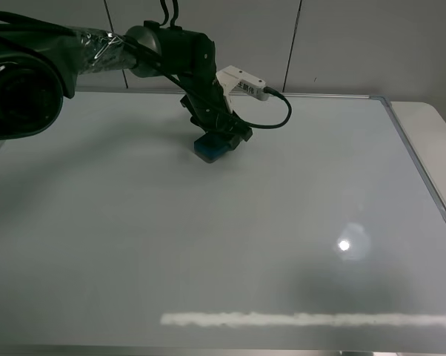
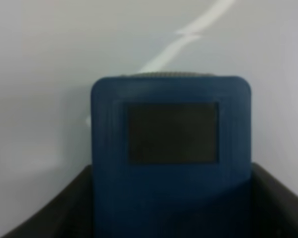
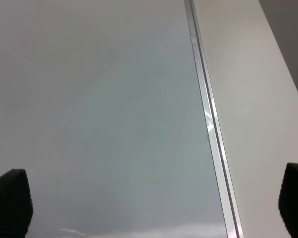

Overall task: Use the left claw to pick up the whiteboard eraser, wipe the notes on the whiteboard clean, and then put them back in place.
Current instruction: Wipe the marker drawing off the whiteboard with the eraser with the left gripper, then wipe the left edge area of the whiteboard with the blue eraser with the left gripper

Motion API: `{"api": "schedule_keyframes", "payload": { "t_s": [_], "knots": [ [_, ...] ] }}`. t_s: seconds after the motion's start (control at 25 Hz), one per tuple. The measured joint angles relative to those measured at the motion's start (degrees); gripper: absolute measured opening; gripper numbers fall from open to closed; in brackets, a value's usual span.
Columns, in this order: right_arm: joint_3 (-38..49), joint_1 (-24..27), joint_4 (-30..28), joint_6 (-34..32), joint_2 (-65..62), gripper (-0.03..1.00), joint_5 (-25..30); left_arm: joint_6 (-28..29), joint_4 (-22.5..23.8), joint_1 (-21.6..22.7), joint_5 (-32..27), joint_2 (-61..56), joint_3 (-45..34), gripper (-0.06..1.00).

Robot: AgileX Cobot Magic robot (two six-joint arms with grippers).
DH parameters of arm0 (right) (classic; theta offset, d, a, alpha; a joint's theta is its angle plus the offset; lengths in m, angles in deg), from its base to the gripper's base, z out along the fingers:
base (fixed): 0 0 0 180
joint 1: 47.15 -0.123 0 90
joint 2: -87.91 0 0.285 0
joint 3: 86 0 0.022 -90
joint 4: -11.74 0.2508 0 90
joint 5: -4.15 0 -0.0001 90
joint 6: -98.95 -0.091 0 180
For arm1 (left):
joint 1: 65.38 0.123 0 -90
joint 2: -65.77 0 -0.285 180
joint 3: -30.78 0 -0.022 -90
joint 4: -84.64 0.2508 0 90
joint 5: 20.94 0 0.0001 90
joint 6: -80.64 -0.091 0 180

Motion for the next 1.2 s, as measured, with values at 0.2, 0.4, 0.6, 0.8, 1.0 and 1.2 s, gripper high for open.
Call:
{"api": "schedule_keyframes", "payload": {
  "t_s": [0.2,0.4,0.6,0.8,1.0,1.2],
  "knots": [
    [0.0,0.0,0.0,0.0,0.0,0.99,0.0,-0.1,0.0,-0.7,-0.2,0.0,0.0,0.55],
    [0.0,0.0,0.0,0.0,0.0,0.99,0.0,-0.3,-0.8,0.4,0.3,0.0,0.0,0.55],
    [0.0,0.0,0.0,0.0,0.0,0.99,0.0,-1.1,-1.7,4.5,1.8,0.0,0.0,0.55],
    [0.0,0.0,0.0,0.0,0.0,0.99,0.0,-1.1,-1.2,10.7,0.5,-0.3,0.0,0.55],
    [0.0,0.0,0.0,0.0,0.0,0.99,0.0,-0.3,2.5,13.9,-5.8,-2.3,-0.3,0.55],
    [0.0,0.0,0.0,0.0,0.0,0.99,0.0,3.3,8.8,15.4,-11.6,-5.9,-0.9,0.55]
  ]
}}
